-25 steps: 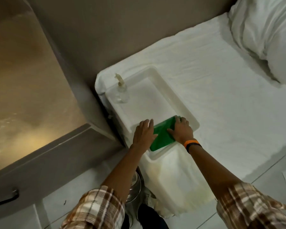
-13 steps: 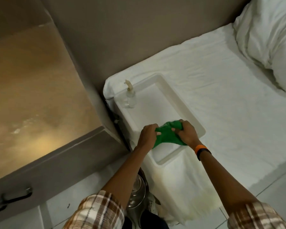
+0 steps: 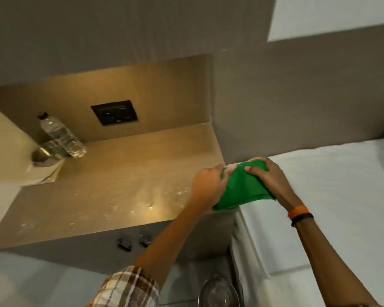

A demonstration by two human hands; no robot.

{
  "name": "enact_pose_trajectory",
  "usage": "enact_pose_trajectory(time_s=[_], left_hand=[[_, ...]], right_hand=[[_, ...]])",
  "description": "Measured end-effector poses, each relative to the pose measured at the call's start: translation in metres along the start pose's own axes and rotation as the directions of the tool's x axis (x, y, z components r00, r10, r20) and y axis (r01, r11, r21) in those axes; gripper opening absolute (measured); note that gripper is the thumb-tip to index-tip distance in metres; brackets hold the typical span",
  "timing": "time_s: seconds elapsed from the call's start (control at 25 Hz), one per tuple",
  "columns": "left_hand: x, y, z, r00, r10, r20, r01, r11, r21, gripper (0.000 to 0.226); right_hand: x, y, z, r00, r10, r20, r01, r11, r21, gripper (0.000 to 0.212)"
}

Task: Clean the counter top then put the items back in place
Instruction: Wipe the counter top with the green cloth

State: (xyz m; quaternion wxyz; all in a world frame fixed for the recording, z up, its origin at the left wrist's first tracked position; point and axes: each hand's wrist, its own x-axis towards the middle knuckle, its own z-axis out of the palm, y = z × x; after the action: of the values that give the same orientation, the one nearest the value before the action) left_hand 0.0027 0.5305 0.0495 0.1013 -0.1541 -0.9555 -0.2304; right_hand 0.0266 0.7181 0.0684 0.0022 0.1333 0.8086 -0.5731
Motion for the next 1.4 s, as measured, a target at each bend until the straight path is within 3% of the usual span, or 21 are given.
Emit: enact_pose_trajectory(time_s=[0.08, 0.16, 0.24, 0.32, 0.4, 0.48, 0.52, 0.64, 0.72, 0.84, 0.92, 1.04, 1.12, 1.2, 1.28, 1.4], left_hand=[[-0.009, -0.043, -0.015, 0.992, -0.119, 0.036, 0.118, 0.993, 0.024, 0.052], [-0.015, -0.077, -0.020, 0.992, -0.101, 0.081, 0.092, 0.990, 0.106, 0.045], [-0.013, -0.110, -0.023, 0.995, -0.029, 0.100, 0.010, 0.982, 0.187, 0.033], [-0.003, -0.156, -0.026, 0.995, 0.000, 0.103, -0.023, 0.976, 0.217, 0.037], [0.007, -0.205, -0.035, 0.997, -0.024, 0.071, 0.006, 0.971, 0.238, 0.036], [0.015, -0.254, -0.042, 0.997, -0.061, 0.041, 0.049, 0.965, 0.258, 0.041], [0.018, -0.276, -0.047, 0.994, -0.088, 0.064, 0.067, 0.958, 0.277, 0.048], [0.038, -0.334, -0.052, 0.961, -0.210, 0.181, 0.137, 0.927, 0.349, 0.074], [0.049, -0.356, -0.048, 0.942, -0.251, 0.222, 0.161, 0.920, 0.357, 0.079], [0.050, -0.361, -0.039, 0.950, -0.230, 0.212, 0.146, 0.925, 0.350, 0.078], [0.051, -0.362, -0.039, 0.957, -0.223, 0.186, 0.148, 0.926, 0.347, 0.078], [0.051, -0.364, -0.039, 0.960, -0.217, 0.177, 0.152, 0.935, 0.320, 0.077], [0.051, -0.363, -0.042, 0.959, -0.214, 0.186, 0.147, 0.937, 0.316, 0.078], [0.051, -0.362, -0.042, 0.960, -0.214, 0.182, 0.151, 0.940, 0.307, 0.079], [0.052, -0.359, -0.045, 0.953, -0.228, 0.197, 0.163, 0.940, 0.299, 0.079], [0.051, -0.355, -0.046, 0.942, -0.243, 0.231, 0.173, 0.943, 0.285, 0.079]], right_hand=[[0.018, -0.026, 0.037, 0.979, -0.002, 0.202, 0.057, 0.962, -0.265, 0.033], [0.038, -0.043, 0.071, 0.938, 0.084, 0.336, 0.108, 0.852, -0.513, 0.048], [0.053, -0.046, 0.098, 0.951, 0.114, 0.287, 0.165, 0.597, -0.785, 0.067], [0.045, -0.034, 0.126, 0.995, -0.043, 0.090, 0.100, 0.421, -0.901, 0.071], [0.023, -0.022, 0.160, 0.993, -0.056, -0.100, -0.056, 0.525, -0.849, 0.079], [0.013, -0.007, 0.203, 0.978, 0.125, -0.169, -0.210, 0.641, -0.738, 0.092], [0.012, -0.001, 0.221, 0.967, 0.149, -0.206, -0.253, 0.638, -0.727, 0.093], [0.047, 0.006, 0.248, 0.951, 0.040, -0.307, -0.265, 0.615, -0.743, 0.088], [0.091, 0.002, 0.252, 0.962, 0.002, -0.272, -0.220, 0.598, -0.771, 0.082], [0.167, -0.016, 0.261, 0.989, -0.022, -0.148, -0.116, 0.512, -0.851, 0.076], [0.196, -0.030, 0.275, 0.992, -0.111, 0.054, 0.099, 0.458, -0.884, 0.072], [0.187, -0.030, 0.269, 0.869, -0.228, 0.440, 0.493, 0.306, -0.815, 0.070], [0.155, -0.017, 0.239, 0.792, -0.254, 0.555, 0.608, 0.251, -0.753, 0.071], [0.118, 0.004, 0.202, 0.848, -0.258, 0.462, 0.525, 0.295, -0.798, 0.070], [0.075, 0.019, 0.181, 0.937, -0.202, 0.284, 0.344, 0.402, -0.849, 0.068], [0.005, 0.019, 0.226, 0.987, -0.122, 0.105, 0.150, 0.471, -0.869, 0.073]])
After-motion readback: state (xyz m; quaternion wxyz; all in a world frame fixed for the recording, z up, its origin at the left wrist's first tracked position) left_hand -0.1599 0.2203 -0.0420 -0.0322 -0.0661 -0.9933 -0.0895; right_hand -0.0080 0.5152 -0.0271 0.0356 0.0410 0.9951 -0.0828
